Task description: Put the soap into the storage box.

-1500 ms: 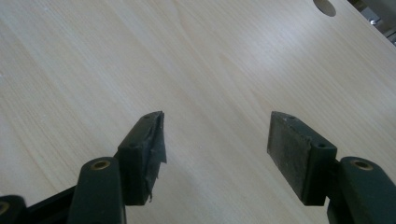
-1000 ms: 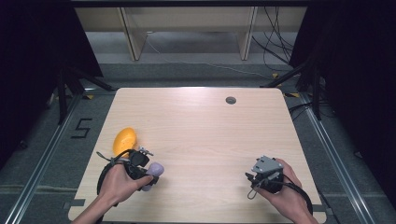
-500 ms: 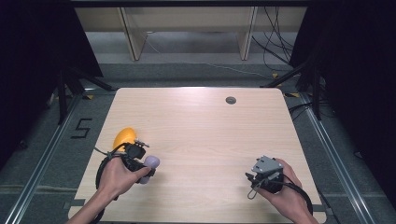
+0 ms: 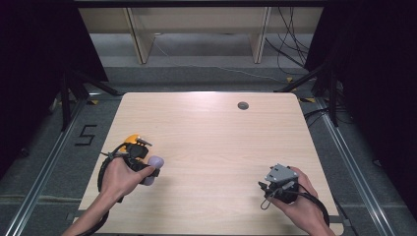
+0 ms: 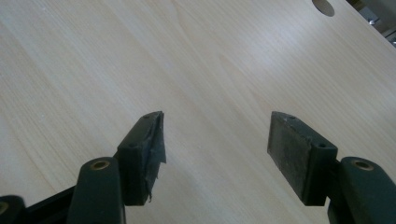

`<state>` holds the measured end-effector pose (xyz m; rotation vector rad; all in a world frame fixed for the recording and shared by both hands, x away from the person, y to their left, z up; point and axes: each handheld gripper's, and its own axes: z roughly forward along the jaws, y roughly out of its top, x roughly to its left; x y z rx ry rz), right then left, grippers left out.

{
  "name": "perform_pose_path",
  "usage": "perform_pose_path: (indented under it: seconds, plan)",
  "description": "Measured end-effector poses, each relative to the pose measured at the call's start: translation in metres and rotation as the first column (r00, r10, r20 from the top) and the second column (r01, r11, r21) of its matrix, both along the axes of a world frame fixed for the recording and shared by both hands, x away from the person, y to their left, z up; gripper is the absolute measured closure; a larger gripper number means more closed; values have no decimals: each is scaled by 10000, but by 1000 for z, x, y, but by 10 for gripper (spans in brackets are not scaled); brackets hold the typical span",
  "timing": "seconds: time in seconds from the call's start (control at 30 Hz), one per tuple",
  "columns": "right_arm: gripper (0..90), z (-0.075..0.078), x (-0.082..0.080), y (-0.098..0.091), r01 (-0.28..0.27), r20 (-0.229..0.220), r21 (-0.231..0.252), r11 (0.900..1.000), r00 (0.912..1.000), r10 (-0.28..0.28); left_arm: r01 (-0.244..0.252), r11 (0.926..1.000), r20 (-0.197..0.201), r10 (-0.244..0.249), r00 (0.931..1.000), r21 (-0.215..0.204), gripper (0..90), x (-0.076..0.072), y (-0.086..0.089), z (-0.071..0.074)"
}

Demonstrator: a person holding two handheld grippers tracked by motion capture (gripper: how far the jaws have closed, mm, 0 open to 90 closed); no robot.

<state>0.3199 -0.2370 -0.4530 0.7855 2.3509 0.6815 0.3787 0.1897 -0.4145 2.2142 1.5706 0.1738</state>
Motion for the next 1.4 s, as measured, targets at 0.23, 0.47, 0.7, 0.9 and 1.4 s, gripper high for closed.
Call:
perform_pose_path:
  seconds: [0.23, 0.47, 0.7, 0.9, 1.4]
  plan:
    - [370, 0, 0, 0, 3, -19, 3, 10000, 10000, -3, 82, 9999, 138, -84, 9999, 151, 488, 7, 5, 7]
    - [370, 0, 0, 0, 11, -26, 1, 10000, 10000, -11, -240, 9996, 196, 237, 9995, 126, 488, 13, 12, 12]
    - [370, 0, 0, 0, 11, -22, -4, 10000, 10000, -11, -517, 9986, 143, 515, 9986, 102, 488, 20, 15, 12]
    - [370, 0, 0, 0, 24, -18, 1, 10000, 10000, -24, -582, 9982, 116, 580, 9982, 141, 488, 25, 17, 13]
    - [370, 0, 0, 0, 25, -22, 0, 10000, 10000, -25, -850, 9956, 210, 842, 9962, 387, 488, 38, 24, 14]
